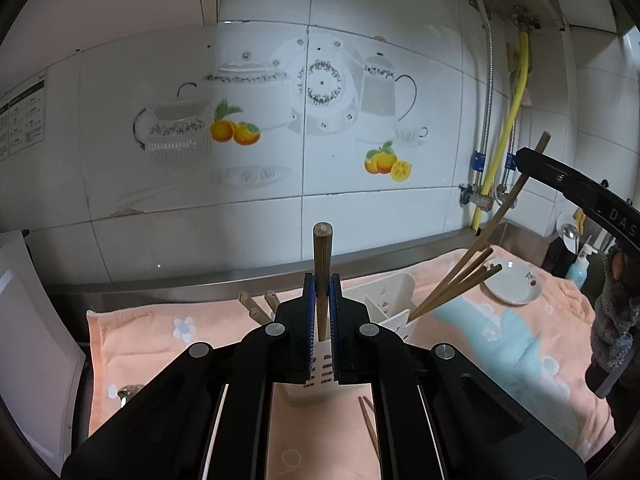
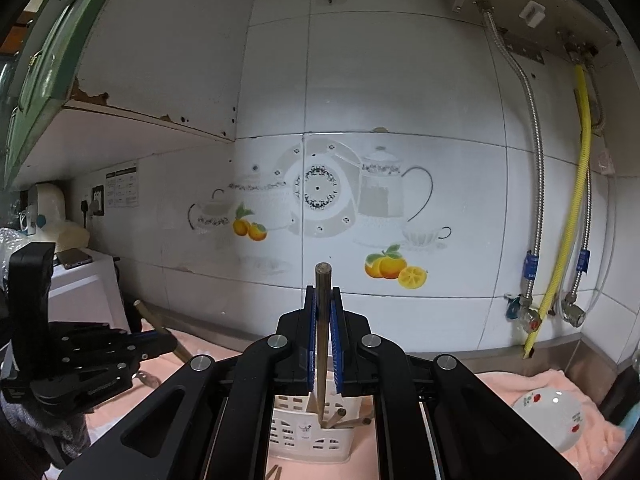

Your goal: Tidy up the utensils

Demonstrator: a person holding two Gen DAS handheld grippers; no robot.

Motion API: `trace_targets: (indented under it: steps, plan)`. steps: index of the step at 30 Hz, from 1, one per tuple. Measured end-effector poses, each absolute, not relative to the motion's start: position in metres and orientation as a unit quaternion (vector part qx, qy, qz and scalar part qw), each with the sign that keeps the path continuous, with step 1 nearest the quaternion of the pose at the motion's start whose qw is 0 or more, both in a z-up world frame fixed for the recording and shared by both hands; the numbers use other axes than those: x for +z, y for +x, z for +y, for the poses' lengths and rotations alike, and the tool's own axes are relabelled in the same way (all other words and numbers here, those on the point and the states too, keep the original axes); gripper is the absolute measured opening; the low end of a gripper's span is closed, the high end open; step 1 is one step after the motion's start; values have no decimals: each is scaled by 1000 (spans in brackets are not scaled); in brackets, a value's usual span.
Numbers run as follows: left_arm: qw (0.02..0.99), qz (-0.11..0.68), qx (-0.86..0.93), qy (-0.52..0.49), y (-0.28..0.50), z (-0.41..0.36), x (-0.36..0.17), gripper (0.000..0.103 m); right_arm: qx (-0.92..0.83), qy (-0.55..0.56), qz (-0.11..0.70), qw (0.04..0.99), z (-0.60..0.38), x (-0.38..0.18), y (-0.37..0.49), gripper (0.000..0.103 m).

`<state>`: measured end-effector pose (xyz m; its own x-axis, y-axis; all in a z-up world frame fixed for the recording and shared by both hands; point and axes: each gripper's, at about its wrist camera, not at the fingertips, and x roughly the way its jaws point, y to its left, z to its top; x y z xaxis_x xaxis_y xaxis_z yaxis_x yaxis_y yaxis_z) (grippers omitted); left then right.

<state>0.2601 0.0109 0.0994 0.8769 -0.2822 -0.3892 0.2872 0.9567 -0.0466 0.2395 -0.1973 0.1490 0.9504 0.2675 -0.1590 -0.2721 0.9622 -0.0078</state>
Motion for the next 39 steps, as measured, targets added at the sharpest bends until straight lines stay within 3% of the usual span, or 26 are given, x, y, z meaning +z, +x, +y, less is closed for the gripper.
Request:
trace_targets:
  steps: [12, 27, 29, 31, 39]
  plan:
    - [965, 216, -150, 16, 267, 7, 92, 5, 129, -16, 53, 990, -195, 152, 250, 6]
    - [962, 225, -154, -8, 267, 12, 91, 9, 136, -6, 124, 983, -195, 121, 280, 7]
    - [963, 222, -156, -9, 266, 13, 93, 14, 137, -7, 127, 982, -195, 119, 279, 7]
    - [965, 217, -150, -6, 262, 13, 95, 29, 137, -8, 127, 982, -194, 119, 276, 10]
    - [969, 201, -145, -1, 246, 14, 102, 48, 140, -12, 125, 982, -198, 122, 260, 26]
